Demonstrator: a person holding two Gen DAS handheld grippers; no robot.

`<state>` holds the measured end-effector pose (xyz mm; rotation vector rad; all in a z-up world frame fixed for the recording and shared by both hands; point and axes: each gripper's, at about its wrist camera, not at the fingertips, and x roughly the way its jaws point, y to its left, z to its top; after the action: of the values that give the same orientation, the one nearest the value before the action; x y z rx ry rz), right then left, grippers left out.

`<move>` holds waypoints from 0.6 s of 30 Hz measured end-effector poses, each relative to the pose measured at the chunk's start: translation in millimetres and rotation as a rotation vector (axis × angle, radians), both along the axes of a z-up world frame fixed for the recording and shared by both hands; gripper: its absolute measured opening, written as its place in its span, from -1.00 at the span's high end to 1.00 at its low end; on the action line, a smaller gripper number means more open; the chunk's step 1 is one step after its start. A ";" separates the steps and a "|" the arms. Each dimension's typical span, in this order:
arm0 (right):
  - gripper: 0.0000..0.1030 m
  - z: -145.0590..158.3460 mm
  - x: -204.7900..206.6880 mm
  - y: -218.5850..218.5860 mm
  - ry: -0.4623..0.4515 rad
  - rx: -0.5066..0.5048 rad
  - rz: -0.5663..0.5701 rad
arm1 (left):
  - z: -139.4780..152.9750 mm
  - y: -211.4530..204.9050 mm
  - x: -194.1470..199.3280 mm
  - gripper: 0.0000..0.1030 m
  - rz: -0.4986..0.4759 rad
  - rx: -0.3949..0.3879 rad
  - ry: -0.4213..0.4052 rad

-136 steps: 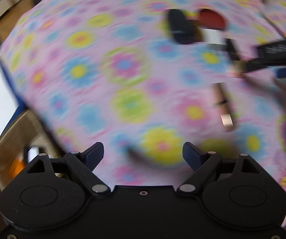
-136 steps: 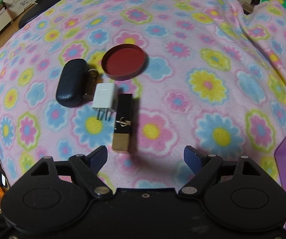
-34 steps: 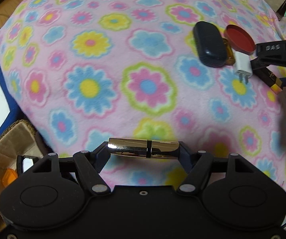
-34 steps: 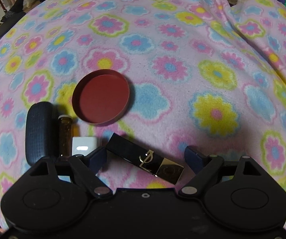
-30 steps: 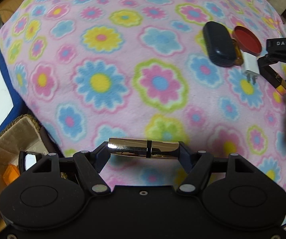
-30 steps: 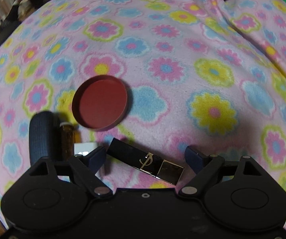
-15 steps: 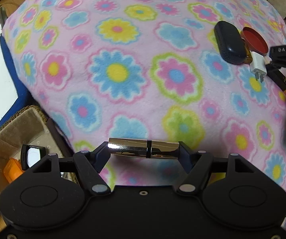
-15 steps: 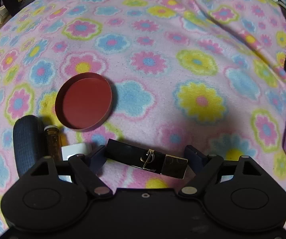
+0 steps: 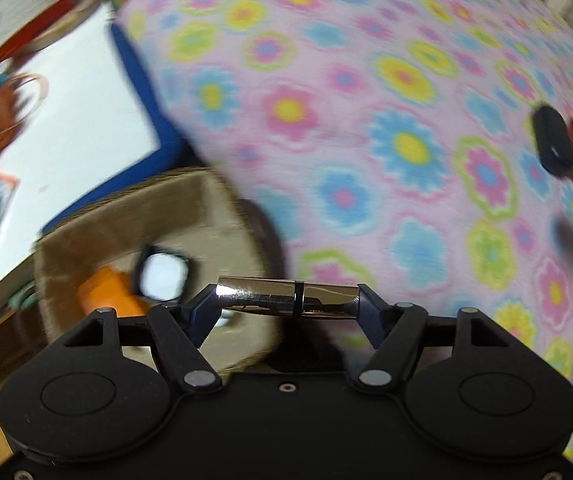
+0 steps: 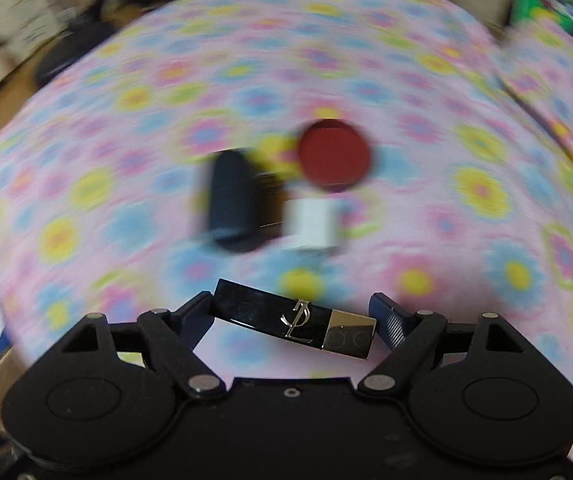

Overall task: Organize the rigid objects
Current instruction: 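Carry both lipsticks into the woven basket and open both tools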

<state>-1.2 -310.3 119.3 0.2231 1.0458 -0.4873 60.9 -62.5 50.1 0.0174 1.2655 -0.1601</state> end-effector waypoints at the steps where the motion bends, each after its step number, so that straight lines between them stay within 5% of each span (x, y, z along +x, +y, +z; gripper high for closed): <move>1: -0.64 1.7 2.3 16.8 -0.001 0.009 0.047 | 3.5 9.9 -1.7 -0.30 0.024 0.005 -0.011; 11: -0.64 -6.5 17.2 186.5 0.037 0.093 0.431 | 12.3 104.0 -12.4 -0.30 0.289 0.061 -0.057; 18: -0.64 -35.1 12.7 256.8 0.127 0.103 0.566 | -26.7 142.9 -14.6 -0.30 0.400 0.002 0.043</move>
<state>11.5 -53.5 84.2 -0.0197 1.2010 0.0653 46.4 80.4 23.4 -0.2367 1.2870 0.1866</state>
